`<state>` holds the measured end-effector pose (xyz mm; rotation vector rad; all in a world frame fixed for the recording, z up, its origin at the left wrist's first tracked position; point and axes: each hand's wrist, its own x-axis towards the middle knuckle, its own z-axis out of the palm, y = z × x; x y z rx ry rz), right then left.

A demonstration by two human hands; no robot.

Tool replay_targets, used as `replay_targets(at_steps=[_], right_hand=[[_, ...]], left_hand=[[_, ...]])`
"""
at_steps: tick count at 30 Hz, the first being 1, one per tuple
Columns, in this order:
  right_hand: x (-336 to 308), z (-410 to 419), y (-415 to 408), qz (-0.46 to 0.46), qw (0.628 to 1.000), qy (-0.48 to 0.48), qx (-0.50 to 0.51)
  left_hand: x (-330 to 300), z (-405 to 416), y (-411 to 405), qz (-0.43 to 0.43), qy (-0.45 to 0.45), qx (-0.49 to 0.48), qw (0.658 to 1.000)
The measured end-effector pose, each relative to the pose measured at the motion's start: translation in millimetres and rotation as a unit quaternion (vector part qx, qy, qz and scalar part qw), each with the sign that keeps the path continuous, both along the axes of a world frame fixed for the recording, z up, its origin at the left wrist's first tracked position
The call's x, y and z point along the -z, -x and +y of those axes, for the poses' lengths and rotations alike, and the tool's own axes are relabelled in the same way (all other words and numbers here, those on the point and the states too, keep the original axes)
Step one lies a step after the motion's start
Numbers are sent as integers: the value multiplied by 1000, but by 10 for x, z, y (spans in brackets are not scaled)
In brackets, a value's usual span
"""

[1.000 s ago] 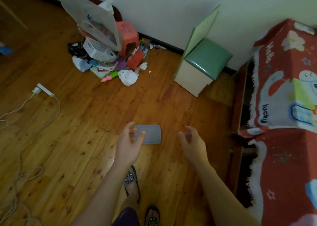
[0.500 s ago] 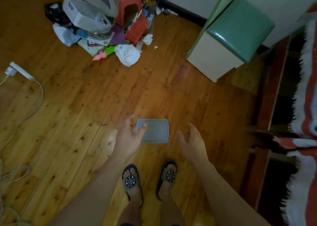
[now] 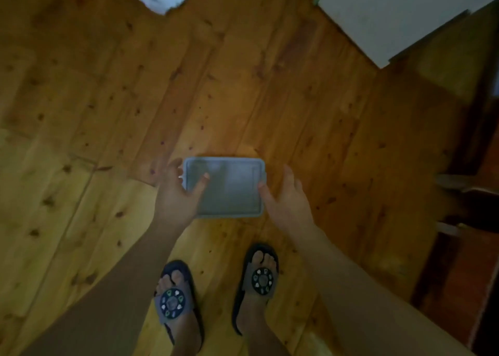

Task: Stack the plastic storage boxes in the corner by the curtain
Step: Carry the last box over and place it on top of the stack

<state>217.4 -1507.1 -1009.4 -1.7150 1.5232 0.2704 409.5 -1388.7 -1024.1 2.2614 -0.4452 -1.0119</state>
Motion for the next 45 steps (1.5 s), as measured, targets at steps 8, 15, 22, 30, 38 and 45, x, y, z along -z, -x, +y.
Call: replay_targets(at_steps=[8,15,22,30,38,45], right_hand=[[1293,-37,-12,-4,996,-86,11],[1625,108,-28,-3,997,-77,8],[1392,89,76,22,998,-53,-17],[144,-291,-122,27,998,18,-44],[-1183,-714,-351,43,992,93,-74],[-3050,-1111,-732,16,975,208,-74]], left_hand=[[1285,77,45,51,-57,36,996],[1720,147,60,54,-59,44,996],[1490,138,77,36,-56,74,995],[135,-185,-132,-1,-13,71,997],[-1135,-582,-419,-103,1,85,991],[-3085,-1025,-801,-220,58,93,969]])
